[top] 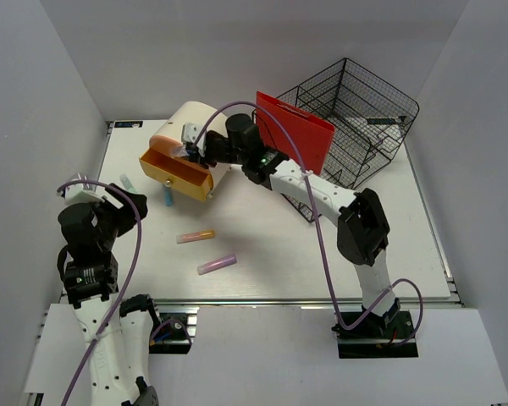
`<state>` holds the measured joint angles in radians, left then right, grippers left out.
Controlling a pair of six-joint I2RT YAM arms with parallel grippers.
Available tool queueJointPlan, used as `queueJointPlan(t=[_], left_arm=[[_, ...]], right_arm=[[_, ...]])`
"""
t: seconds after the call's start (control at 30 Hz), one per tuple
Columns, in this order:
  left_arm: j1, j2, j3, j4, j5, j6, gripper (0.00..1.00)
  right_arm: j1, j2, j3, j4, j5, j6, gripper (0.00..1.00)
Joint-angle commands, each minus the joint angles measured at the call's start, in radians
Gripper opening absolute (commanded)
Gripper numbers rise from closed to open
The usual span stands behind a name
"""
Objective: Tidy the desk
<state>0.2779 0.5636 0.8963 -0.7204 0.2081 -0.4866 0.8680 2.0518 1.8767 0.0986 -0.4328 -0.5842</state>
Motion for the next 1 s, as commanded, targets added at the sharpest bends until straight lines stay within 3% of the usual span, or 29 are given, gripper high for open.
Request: queueJointPlan(t=[0.0,0.33,0.97], left_arm=[[0.004,-0.007,-0.003,-0.024,-0.024,0.013,0.86],[-0.005,-0.013,-0.03,-0.019,-0.009,0.023,0.86],[-0.005,-0.018,-0.045,-0.016,0.001,0.022,0.86]], right_arm=[[0.014,0.001,-0.002,0.234,-0.024,-0.042,0.0],[0.015,-0.015,-0.079,0.265,-0.199,-0.134,0.0],[0.043,0.162,0.028,0.357,-0.034,-0.164,0.0]])
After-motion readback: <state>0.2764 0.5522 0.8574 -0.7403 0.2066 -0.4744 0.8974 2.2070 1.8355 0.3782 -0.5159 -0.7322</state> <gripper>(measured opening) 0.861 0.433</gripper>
